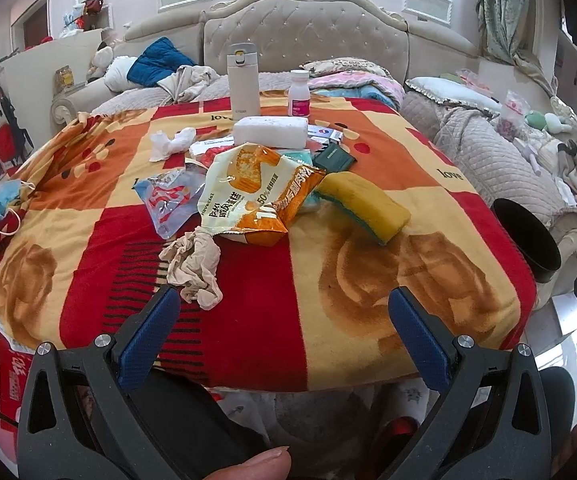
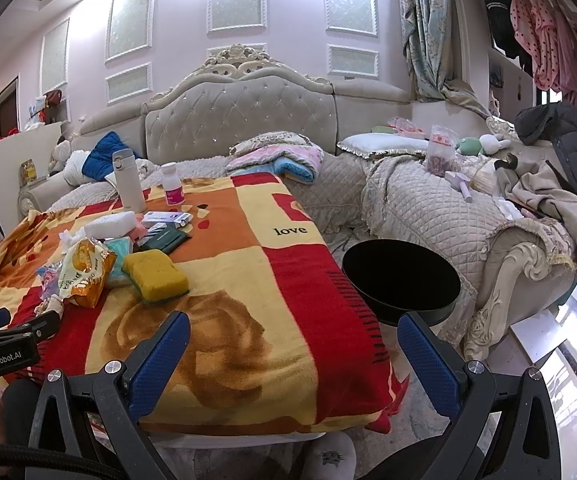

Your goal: Collect trash

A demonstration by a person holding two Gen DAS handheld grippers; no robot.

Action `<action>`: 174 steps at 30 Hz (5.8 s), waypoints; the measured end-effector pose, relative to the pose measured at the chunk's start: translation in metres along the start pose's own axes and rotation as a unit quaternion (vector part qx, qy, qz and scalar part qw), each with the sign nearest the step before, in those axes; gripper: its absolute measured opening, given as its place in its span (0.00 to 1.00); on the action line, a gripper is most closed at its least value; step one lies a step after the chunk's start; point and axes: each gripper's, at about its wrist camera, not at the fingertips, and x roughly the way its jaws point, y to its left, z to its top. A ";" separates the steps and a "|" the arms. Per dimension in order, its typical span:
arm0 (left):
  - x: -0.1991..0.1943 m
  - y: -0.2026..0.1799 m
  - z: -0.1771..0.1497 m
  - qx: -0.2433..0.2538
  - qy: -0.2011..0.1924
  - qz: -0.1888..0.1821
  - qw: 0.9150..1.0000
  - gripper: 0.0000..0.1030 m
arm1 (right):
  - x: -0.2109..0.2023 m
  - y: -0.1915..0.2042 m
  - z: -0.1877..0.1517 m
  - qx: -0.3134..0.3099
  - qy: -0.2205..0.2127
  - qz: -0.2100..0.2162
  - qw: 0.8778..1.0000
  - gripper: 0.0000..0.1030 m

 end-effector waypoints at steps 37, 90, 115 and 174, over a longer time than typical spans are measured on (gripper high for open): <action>0.005 0.002 -0.002 -0.009 0.013 -0.002 1.000 1.00 | 0.003 0.006 0.000 -0.002 0.011 0.007 1.000 1.00; 0.006 0.009 -0.005 -0.023 0.014 -0.019 0.999 1.00 | 0.003 0.014 0.002 -0.012 0.010 0.009 1.000 1.00; 0.030 0.073 0.009 -0.027 -0.020 0.014 0.999 1.00 | 0.033 0.036 0.029 -0.063 -0.010 0.054 0.997 1.00; 0.073 0.179 0.007 -0.202 -0.081 0.034 0.975 0.17 | 0.213 0.217 0.048 -0.129 0.140 0.402 0.896 0.36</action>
